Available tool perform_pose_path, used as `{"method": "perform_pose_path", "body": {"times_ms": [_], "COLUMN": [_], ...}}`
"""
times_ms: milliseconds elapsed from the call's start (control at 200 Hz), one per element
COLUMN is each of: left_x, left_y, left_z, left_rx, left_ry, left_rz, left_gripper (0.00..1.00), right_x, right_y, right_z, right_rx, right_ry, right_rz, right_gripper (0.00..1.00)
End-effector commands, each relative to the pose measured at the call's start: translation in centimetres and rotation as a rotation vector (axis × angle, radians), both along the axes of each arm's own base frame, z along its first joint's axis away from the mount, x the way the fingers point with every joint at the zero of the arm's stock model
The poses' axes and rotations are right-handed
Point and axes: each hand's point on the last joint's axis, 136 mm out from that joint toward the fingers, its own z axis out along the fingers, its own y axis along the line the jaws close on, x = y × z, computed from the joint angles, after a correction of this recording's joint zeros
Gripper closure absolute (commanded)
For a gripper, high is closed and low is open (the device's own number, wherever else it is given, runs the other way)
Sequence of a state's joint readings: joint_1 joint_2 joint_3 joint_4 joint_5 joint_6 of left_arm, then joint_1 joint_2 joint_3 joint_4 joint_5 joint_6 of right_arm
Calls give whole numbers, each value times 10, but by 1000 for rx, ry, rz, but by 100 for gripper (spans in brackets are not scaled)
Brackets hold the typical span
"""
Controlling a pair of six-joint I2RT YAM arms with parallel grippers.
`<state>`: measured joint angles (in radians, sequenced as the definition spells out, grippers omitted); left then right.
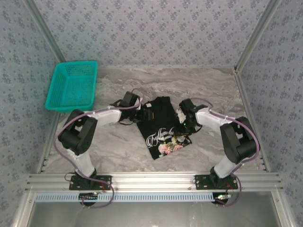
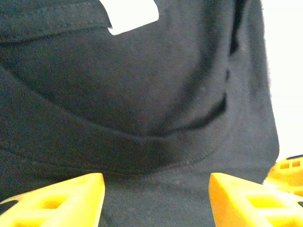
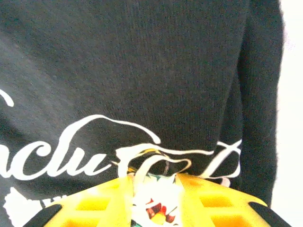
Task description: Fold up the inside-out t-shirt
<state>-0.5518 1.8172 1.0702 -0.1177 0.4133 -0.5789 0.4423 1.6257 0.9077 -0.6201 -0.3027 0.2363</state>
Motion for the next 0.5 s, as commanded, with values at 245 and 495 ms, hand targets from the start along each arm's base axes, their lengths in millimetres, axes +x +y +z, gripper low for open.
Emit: {"method": "perform_pose_path", "body": {"times_ms": [245,495], "left_x": [7,42], "left_y": [20,44], "left_z": [14,57], "left_rx": [89,63], "left_ry": [-40,-173], "left_rz": [-121,32], "left_gripper": [39,33], "right_x": [-31,92], "right_y": [55,15], "right_z": [32,76], "right_rx": [118,151], "right_ry": [-76,-344], "right_rz": [43,-137], "right_gripper": [67,51]}}
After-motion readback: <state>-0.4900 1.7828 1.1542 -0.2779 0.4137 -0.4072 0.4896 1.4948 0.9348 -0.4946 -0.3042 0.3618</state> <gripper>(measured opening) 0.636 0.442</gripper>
